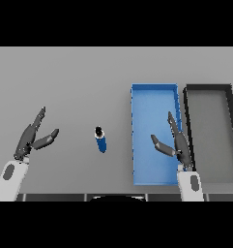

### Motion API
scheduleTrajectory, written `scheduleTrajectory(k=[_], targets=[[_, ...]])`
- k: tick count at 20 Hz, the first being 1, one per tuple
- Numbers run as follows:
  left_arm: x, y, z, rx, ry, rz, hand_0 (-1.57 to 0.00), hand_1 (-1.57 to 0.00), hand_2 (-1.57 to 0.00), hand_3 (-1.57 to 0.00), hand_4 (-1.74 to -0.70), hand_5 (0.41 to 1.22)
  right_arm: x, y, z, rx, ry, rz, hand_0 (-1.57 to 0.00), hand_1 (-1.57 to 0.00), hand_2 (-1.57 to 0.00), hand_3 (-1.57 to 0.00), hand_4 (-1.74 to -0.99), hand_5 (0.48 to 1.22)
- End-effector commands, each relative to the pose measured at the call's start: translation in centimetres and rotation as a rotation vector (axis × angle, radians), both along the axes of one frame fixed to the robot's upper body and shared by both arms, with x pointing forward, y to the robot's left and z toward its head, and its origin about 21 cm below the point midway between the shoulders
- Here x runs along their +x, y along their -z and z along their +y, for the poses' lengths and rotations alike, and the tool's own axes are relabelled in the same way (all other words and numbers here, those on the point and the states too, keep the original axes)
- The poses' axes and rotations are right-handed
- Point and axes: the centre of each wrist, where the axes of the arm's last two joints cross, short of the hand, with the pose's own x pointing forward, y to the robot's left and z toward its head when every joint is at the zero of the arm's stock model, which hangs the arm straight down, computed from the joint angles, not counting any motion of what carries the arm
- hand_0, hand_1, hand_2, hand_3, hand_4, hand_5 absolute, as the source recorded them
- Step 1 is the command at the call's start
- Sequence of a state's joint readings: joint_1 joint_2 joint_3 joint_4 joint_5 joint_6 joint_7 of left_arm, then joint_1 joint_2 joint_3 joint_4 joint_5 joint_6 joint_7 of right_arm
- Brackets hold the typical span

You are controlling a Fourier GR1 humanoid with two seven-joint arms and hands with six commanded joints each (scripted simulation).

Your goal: Pick up the blue pipe and place it into the blue bin.

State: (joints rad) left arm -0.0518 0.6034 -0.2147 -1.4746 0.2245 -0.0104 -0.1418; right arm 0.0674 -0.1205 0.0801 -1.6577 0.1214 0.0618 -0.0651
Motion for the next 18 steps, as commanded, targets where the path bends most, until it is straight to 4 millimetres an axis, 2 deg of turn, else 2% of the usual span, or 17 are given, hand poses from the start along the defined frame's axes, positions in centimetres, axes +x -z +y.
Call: scheduleTrajectory(k=[1,4,8,14,18], targets=[[-0.2,-0.1,-0.4,-0.008,0.014,-0.007,0.00,0.00,0.00,0.00,-1.01,0.587,-0.1,0.0,0.1,-0.009,0.000,0.007,0.00,0.00,0.00,0.00,-1.230,0.595],[-0.4,-0.3,-0.7,-0.045,0.094,-0.002,0.00,0.00,0.00,0.00,-1.02,0.594,-0.4,-0.1,0.3,-0.010,-0.010,-0.001,0.00,0.00,0.00,0.00,-1.218,0.589],[-0.7,-0.5,-1.3,0.001,0.229,0.058,0.00,0.00,0.00,0.00,-1.03,0.565,-0.3,-0.5,0.1,-0.010,-0.017,-0.033,0.00,0.00,0.00,0.00,-1.225,0.595],[-1.7,-0.8,-5.1,0.017,0.397,0.149,0.00,0.00,0.00,0.00,-1.09,0.480,-0.2,-0.4,0.0,-0.006,-0.034,-0.041,0.00,0.00,0.00,0.00,-1.244,0.607],[-1.9,0.3,-8.0,0.018,0.478,0.167,0.00,0.00,0.00,0.00,-1.10,0.447,-0.3,-0.3,0.2,-0.005,-0.034,-0.042,0.00,0.00,0.00,0.00,-1.262,0.617]])
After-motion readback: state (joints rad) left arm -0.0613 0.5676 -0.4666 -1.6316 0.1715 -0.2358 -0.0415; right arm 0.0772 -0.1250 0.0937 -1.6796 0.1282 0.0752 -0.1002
